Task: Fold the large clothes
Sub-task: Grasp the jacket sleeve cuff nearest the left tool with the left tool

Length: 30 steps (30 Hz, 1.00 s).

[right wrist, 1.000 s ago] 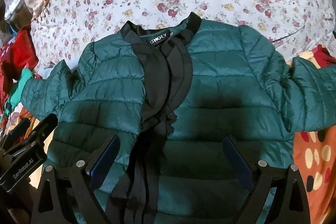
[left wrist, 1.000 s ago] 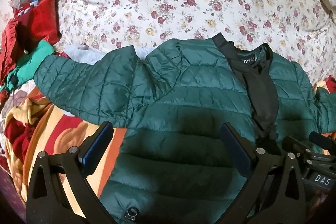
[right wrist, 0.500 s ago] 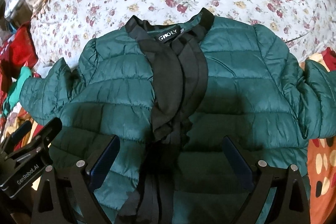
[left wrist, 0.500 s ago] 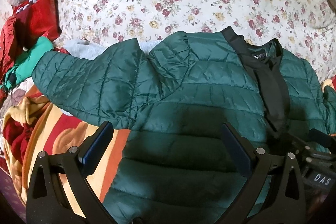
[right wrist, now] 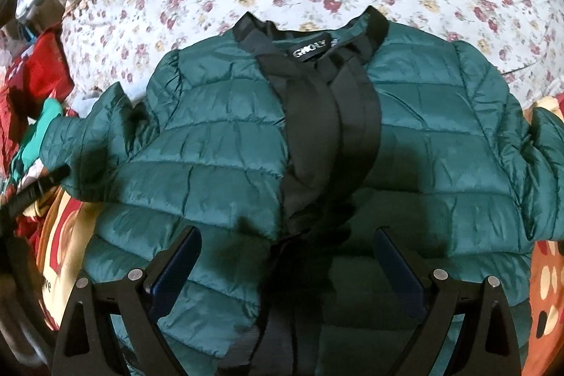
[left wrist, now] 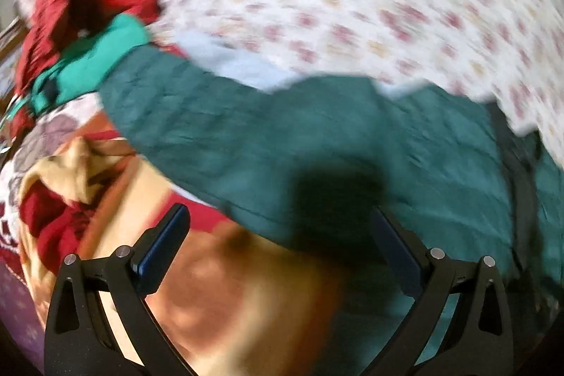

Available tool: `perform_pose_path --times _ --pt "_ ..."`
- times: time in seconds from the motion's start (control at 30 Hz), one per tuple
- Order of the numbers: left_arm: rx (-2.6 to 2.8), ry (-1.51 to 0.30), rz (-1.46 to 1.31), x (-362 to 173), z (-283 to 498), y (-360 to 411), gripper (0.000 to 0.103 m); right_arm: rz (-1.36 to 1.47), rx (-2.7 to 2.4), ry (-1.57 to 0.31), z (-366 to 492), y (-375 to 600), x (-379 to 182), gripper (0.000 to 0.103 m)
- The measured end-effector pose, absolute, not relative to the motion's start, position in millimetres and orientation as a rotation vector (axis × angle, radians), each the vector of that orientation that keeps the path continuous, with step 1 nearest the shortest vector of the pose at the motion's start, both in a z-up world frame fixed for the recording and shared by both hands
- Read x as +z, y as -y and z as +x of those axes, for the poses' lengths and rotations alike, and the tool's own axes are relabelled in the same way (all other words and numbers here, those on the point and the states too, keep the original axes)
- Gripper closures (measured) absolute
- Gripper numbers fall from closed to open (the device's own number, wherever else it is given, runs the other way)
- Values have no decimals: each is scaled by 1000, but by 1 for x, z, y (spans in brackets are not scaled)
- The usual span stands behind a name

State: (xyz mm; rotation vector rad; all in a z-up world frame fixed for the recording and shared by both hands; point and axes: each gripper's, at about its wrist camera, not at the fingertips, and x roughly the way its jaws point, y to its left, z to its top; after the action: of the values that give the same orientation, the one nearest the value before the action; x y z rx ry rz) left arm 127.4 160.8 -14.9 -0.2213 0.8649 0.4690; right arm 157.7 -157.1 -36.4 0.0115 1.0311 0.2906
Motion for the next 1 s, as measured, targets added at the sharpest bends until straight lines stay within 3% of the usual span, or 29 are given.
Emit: perform_pose_path --times 0.43,0.5,0.77,0.87,1.0 --pt "774 -803 -451 -28 129 -353 1 8 327 -1049 150 149 -37 6" --pt "791 -791 -477 -32 133 -372 5 14 334 -1060 149 148 -39 6" --pt "731 -857 -478 -56 159 -401 83 -18 334 -1037 148 144 -37 6" --pt "723 -838 -453 -43 150 -388 95 -11 336 -1042 149 143 -37 6" --pt "637 -760 -392 -12 128 -351 97 -14 340 -1041 145 143 -38 6"
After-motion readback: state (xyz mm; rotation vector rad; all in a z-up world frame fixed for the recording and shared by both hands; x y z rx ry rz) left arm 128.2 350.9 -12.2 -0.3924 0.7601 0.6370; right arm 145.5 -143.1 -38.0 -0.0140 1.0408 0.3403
